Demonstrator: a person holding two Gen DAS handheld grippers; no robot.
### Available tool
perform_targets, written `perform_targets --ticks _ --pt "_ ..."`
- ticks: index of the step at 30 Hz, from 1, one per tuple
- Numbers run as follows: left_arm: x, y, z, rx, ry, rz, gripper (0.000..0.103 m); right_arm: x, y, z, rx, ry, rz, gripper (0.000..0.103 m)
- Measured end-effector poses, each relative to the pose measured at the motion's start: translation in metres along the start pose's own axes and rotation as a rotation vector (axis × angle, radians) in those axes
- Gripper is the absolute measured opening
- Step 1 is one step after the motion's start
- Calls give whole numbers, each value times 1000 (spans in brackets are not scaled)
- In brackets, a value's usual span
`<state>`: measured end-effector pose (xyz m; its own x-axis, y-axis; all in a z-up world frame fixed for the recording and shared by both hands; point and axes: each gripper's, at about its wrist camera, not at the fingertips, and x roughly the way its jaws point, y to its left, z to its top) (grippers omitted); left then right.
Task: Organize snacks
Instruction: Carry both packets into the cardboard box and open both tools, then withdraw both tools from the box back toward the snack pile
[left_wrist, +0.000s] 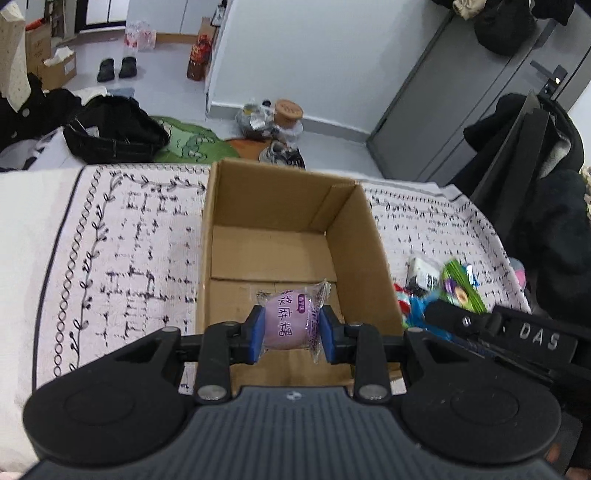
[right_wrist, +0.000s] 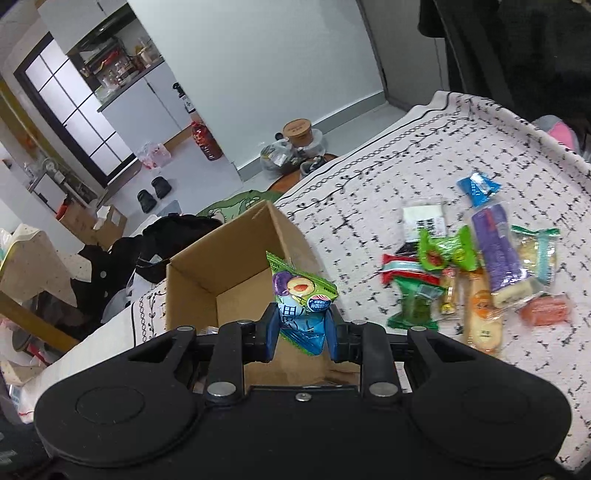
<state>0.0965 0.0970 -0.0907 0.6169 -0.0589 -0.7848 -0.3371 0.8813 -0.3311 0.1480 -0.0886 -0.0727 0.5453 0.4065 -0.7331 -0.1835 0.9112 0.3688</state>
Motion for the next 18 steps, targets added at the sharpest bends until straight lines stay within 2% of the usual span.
perform_targets --ticks 5,14,18 --pt "13 5 -5 -34 60 -15 31 7 8 -1 -13 -1 -2 26" --pt "20 21 -8 -42 99 44 33 17 19 -7 -56 29 38 29" --pt "21 24 -7 -22 90 132 34 14 20 -8 -63 37 49 41"
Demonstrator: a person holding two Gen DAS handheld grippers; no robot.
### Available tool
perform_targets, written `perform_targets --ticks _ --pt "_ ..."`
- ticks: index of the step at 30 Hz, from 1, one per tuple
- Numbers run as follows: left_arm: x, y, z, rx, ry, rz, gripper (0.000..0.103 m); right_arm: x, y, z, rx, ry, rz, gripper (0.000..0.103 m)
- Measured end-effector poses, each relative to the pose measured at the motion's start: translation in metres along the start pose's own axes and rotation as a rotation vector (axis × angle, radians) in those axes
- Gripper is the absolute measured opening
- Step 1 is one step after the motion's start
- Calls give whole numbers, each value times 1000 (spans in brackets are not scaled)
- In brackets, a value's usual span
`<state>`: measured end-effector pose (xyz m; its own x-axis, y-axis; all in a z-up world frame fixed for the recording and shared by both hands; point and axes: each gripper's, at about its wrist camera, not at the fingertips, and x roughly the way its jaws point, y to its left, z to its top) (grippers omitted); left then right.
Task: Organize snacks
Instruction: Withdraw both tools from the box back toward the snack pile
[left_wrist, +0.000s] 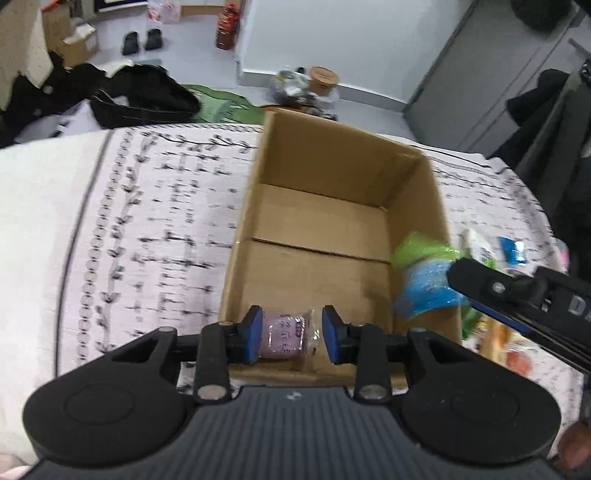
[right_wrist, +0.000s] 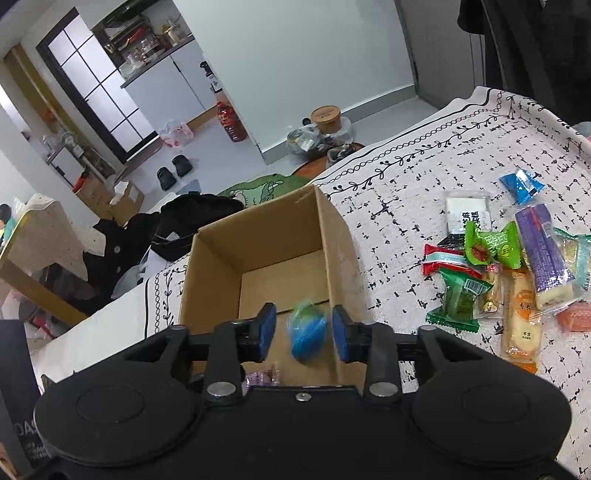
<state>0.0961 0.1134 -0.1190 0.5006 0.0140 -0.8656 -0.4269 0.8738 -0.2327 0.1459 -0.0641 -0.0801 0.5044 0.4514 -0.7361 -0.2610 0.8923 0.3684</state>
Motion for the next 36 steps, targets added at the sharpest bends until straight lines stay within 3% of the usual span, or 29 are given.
perform_targets --ticks 3,8,13,17,28,36 --pt "-5 2 3 -12 -17 -2 38 -7 -6 1 6 -8 -6 47" --pt "-14 -8 5 19 -42 -16 54 -17 -22 2 24 -20 -18 48" --pt "-22 -25 6 56 -64 -41 63 -30 -44 2 38 -36 -55 54" --pt "-29 -42 3 86 -76 -64 77 -42 -61 2 48 -43 -81 56" --pt "-40 -84 -8 144 -94 -101 92 -79 -109 5 77 -102 -147 76" --pt "-52 -114 -15 189 -137 -141 103 -99 -140 8 107 -126 -173 82"
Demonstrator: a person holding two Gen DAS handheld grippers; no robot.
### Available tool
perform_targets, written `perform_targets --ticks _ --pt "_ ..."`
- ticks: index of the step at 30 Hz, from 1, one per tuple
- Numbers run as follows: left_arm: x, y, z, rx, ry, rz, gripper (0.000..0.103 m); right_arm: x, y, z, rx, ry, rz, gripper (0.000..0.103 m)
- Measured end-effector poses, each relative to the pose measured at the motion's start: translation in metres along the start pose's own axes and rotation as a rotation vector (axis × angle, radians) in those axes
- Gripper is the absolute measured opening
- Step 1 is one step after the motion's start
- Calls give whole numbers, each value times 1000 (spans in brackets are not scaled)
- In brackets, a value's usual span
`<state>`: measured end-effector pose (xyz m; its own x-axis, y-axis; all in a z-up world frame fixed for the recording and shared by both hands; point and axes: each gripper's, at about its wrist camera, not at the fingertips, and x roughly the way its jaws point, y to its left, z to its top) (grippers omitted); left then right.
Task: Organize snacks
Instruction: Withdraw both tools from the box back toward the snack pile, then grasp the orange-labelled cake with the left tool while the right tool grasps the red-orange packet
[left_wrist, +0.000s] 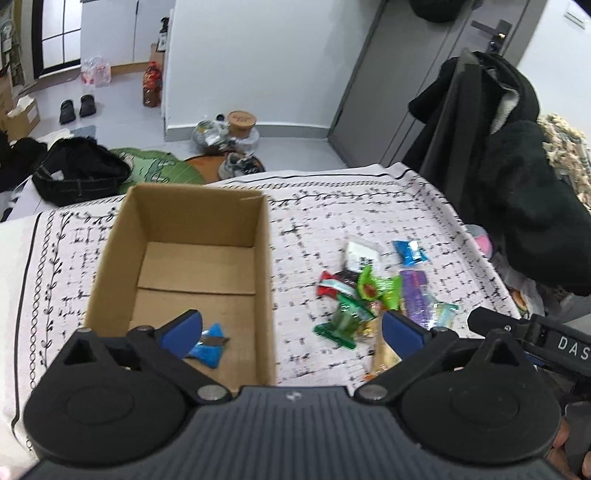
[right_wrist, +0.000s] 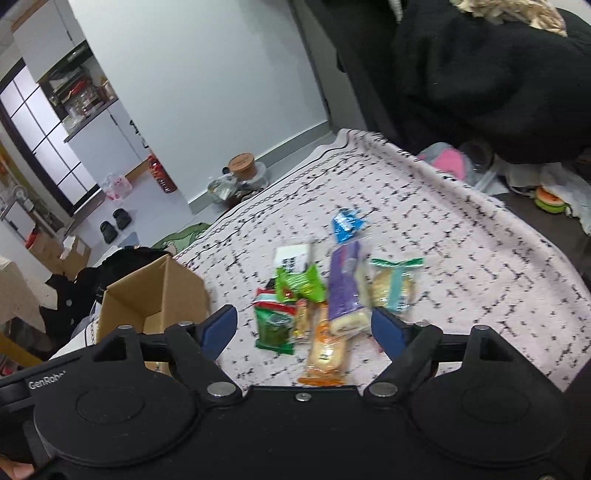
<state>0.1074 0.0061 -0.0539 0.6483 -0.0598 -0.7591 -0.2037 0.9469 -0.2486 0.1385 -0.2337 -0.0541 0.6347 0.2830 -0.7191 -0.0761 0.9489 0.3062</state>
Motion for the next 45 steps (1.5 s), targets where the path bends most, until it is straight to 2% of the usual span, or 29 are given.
perform_targets --ticks 10,23,26,36,40,45 --pt "1 -21 -3 17 -21 -14 103 -7 -31 5 34 -18 -11 103" --pt "8 -51 -10 39 -38 -29 103 11 -68 1 104 3 -53 103" --pt "13 -58 -14 58 -41 -31 103 15 -73 1 122 19 -36 103" --pt "43 -79 -24 77 -23 -58 98 45 -89 0 217 103 -28 76" --pt "65 -86 -30 81 16 -75 86 56 -93 1 243 129 -36 66" --pt "93 -92 -39 80 73 -80 69 69 -99 2 270 160 -36 61"
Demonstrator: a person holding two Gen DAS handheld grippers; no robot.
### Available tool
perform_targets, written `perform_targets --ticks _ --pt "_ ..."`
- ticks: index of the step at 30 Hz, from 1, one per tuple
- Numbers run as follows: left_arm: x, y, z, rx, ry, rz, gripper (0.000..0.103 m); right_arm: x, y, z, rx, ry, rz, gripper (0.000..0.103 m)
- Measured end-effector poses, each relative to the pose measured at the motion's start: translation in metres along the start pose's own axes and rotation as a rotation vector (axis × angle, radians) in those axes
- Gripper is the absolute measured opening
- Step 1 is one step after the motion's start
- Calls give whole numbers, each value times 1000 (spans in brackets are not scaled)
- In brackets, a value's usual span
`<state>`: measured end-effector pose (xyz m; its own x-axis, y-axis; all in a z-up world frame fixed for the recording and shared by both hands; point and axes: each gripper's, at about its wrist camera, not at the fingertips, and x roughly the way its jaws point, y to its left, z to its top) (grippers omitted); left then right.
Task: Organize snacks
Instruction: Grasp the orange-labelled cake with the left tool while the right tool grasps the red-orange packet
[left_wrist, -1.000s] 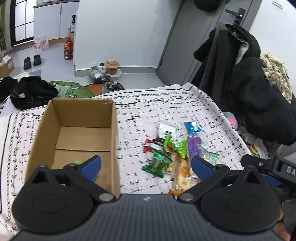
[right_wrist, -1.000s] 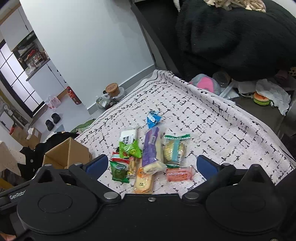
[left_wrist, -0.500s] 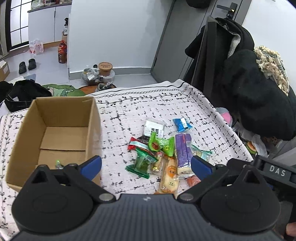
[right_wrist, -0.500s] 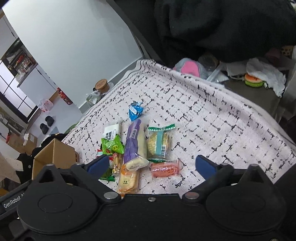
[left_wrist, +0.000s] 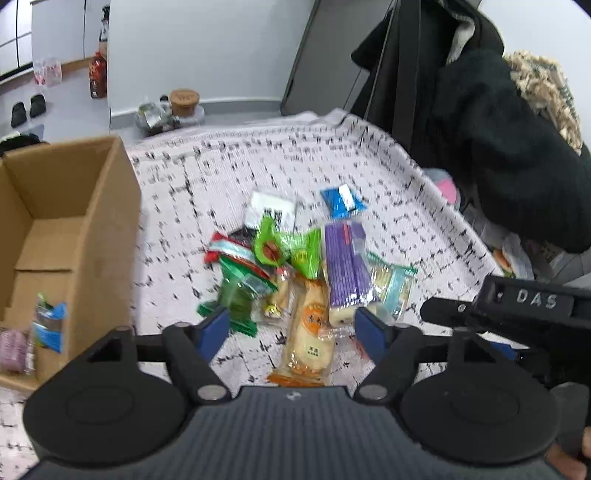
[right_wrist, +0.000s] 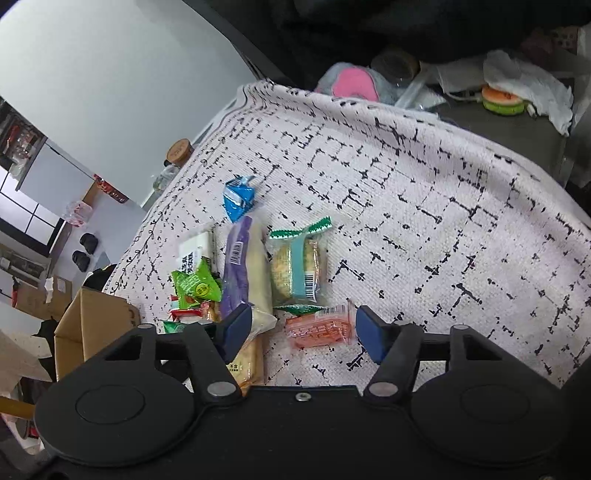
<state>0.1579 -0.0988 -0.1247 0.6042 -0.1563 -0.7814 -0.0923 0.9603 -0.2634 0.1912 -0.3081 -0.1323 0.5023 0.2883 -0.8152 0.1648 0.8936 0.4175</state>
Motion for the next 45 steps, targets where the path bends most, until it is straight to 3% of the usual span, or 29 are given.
perform_targets --ticks 12,18,23,32,41,45 --pt "50 -9 -16 30 115 1 64 25 1 9 13 40 -30 62" --pt "53 -4 -19 10 129 20 36 37 0 9 45 81 -29 61" --pt "43 1 -17 -16 143 23 32 38 -20 12 172 105 -15 61" --pt "23 9 -13 -25 126 17 32 48 -4 8 92 113 -60 61" --pt "3 17 -9 -36 99 23 32 59 18 -2 -70 103 -131 67" --pt "-6 21 -8 -47 87 32 32 61 28 -7 -149 94 -163 51"
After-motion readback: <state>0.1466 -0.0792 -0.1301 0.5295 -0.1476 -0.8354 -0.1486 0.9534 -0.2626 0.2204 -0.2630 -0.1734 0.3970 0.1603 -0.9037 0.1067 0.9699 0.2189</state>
